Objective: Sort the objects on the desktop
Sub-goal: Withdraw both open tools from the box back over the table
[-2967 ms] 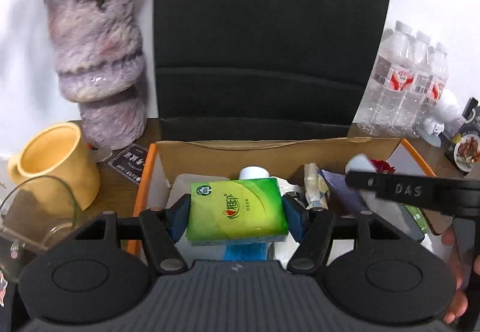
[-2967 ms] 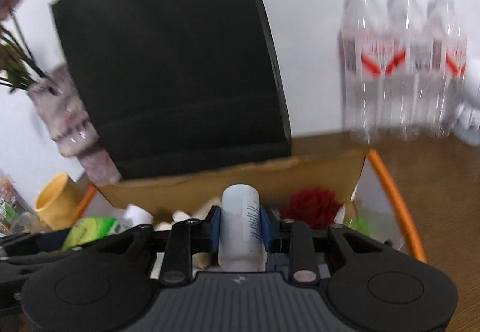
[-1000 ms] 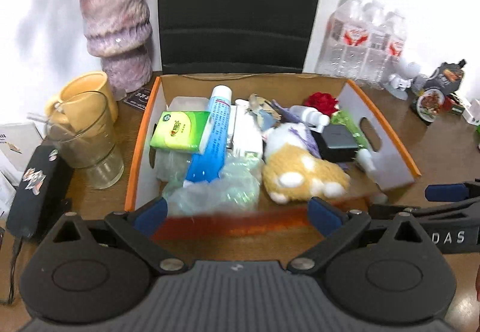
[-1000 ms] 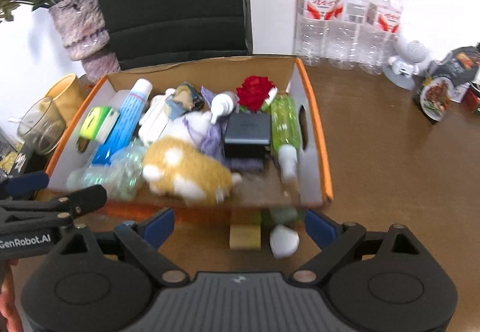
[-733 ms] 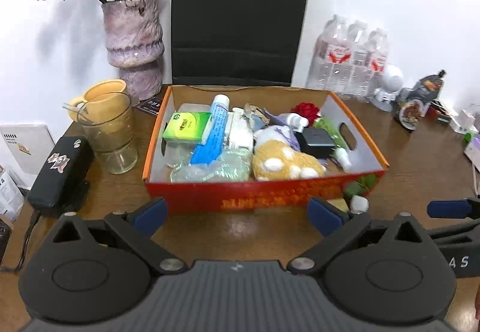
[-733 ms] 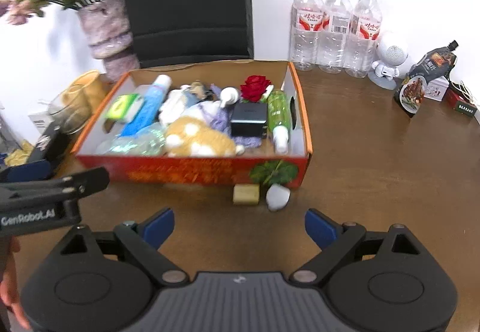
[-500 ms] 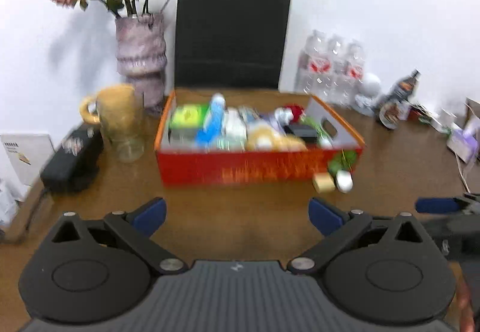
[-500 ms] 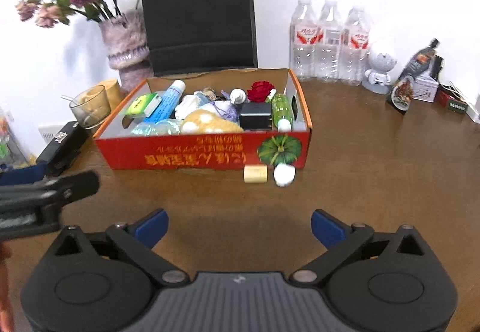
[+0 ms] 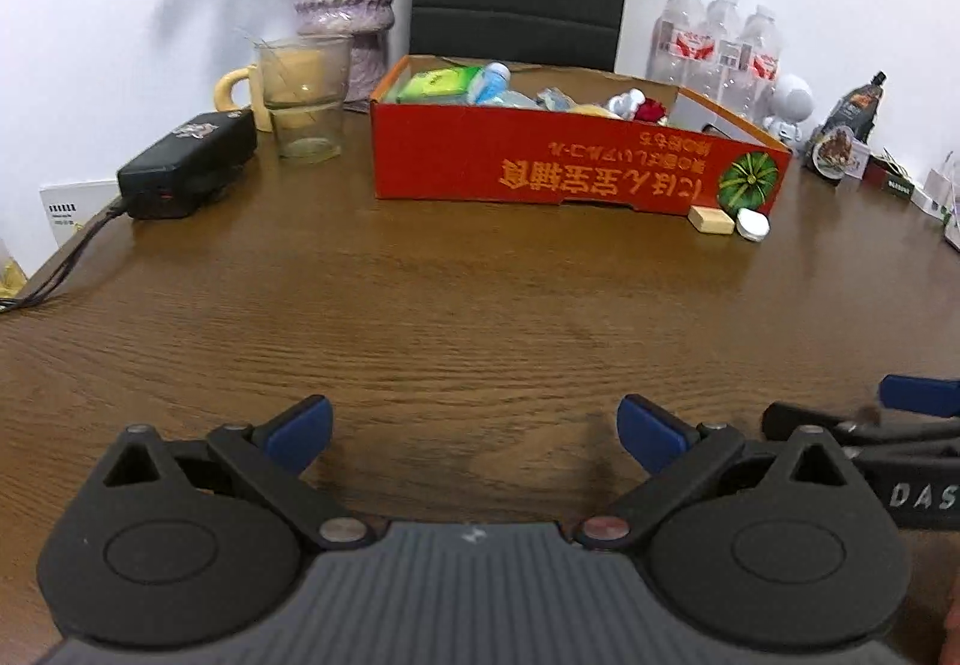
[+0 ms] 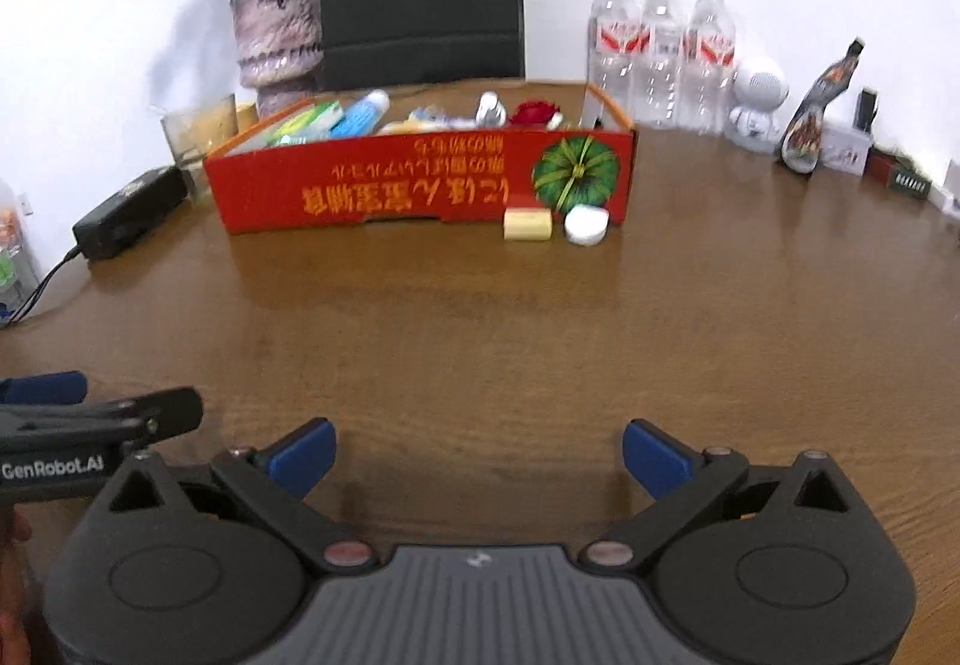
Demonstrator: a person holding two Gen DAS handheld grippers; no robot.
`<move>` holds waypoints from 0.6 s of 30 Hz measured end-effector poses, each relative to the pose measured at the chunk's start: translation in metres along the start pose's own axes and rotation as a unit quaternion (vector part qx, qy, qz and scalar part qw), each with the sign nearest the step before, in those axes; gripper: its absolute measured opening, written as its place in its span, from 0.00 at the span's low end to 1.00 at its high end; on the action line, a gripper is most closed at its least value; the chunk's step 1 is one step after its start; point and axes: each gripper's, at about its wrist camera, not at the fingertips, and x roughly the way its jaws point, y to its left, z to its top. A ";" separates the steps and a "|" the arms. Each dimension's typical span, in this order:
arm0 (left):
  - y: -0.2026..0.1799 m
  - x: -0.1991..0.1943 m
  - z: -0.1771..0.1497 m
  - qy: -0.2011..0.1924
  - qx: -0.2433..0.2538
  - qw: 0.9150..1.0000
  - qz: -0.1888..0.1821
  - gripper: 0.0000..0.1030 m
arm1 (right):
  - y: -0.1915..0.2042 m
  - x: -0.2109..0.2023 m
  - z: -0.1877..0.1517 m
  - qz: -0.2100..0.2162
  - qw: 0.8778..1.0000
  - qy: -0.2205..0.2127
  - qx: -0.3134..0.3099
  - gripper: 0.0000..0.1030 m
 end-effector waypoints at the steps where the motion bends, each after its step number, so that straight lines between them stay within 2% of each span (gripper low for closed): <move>1: -0.002 0.001 -0.001 0.003 0.004 1.000 0.004 1.00 | 0.001 0.001 -0.002 -0.002 1.000 0.001 -0.004 1.00; 18: -0.006 0.002 -0.006 0.006 0.019 1.000 0.016 1.00 | 0.004 0.003 -0.009 -0.016 1.000 -0.003 -0.015 1.00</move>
